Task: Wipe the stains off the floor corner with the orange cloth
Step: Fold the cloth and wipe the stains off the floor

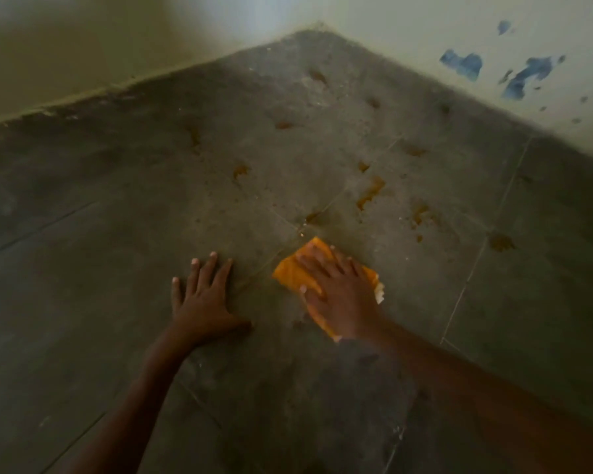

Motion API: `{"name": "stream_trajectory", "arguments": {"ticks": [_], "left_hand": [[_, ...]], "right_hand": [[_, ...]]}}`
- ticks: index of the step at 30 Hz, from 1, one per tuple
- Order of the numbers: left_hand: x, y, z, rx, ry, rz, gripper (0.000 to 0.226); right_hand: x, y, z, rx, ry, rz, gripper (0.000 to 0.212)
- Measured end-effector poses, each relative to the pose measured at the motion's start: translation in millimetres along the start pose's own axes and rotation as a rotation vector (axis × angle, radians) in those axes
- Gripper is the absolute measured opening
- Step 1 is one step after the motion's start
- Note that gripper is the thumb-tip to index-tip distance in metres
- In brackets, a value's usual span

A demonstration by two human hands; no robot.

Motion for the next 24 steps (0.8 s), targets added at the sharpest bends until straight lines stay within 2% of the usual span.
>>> {"name": "stream_trajectory", "arguments": {"ticks": [3,5,7,9,11,12,15,17,18,19,22,24], "left_hand": [[1.2,6.3,5.9,0.054,-0.015,-0.014,0.129],[2.4,6.5,5.7,0.069,-0.034,-0.032,0.128],[2.3,8.2,5.6,0.077,-0.028,-0.047,0.129],[1.7,10.5,7.0,0.087,-0.012,-0.049,0.136],[1.1,12.0,6.6,0.089,-0.01,-0.031,0.138],[2.2,11.7,5.6,0.089,-0.009,-0.028,0.137],[1.5,8.0,4.3,0.084,-0.015,-0.037,0.131],[0.8,6.7,4.7,0.083,-0.017,-0.05,0.129],[1.4,7.6,4.4,0.082,-0.016,-0.046,0.13],[2.2,8.5,4.6,0.08,-0.01,-0.044,0.131],[2.1,10.5,4.1,0.064,0.001,-0.045,0.142],[0.5,9.3,3.4,0.059,0.002,-0.036,0.142]], "right_hand": [[-11.3,-31.6,91.9,0.262,-0.006,0.047,0.07],[-12.1,-13.6,131.1,0.327,0.008,0.102,0.064],[-4.9,20.0,124.9,0.228,-0.016,0.085,0.061],[0.3,40.9,76.2,-0.046,-0.001,0.03,0.06],[2.0,26.4,39.8,-0.229,0.037,0.011,0.059],[2.9,7.9,41.5,-0.224,0.027,0.003,0.058],[-4.3,-31.7,103.8,0.063,-0.009,0.042,0.07],[-10.5,-14.6,142.7,0.218,0.007,0.098,0.069],[-10.0,7.1,150.5,0.223,0.006,0.111,0.064],[-8.1,30.5,148.2,0.176,-0.001,0.113,0.06],[3.0,73.2,97.2,-0.179,0.018,0.08,0.06],[6.1,55.3,83.3,-0.235,0.023,0.064,0.061]]}}
Point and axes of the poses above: each hand's wrist, its own z-axis towards the middle knuckle, its own x-axis out of the palm, y = z × x, the point moved 2 cm from there along z, towards the middle knuckle, and after that the axes turned 4 degrees about y, right-handed, at the moved point
